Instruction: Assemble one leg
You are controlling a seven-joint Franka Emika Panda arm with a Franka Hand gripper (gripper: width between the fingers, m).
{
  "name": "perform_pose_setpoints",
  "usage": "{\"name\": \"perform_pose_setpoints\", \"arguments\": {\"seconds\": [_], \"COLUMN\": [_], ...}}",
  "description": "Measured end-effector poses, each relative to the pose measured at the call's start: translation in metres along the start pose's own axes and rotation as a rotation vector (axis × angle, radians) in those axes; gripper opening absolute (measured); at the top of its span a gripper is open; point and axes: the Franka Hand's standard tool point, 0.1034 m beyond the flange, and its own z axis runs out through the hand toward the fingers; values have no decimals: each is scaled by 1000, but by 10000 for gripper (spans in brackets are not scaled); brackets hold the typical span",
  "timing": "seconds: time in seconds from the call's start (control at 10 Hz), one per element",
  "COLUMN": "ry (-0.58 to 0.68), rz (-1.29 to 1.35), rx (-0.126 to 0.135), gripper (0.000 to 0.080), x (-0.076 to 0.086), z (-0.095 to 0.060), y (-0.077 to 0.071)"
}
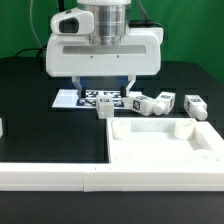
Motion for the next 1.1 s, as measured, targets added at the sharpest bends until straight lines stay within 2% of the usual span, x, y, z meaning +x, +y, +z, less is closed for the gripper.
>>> {"name": "perform_pose_setpoints", "arguments": {"seconds": [0.1,0.2,0.5,0.7,0.8,0.9,1.0,1.1], "ry": [-135,-233,-419,-612,-660,-673,-684,-739], "rz": [36,92,97,108,88,46,36,48], "rx": [19,13,32,64,34,11,9,17], "gripper": [649,649,649,649,649,649,649,649], "x": [-5,0,-4,-17,-15,-14,-15,-20], "z": [0,-5,-4,5,6,4,4,4], "y": [-7,-15,-15,-4,-4,-11,-15,-12]}}
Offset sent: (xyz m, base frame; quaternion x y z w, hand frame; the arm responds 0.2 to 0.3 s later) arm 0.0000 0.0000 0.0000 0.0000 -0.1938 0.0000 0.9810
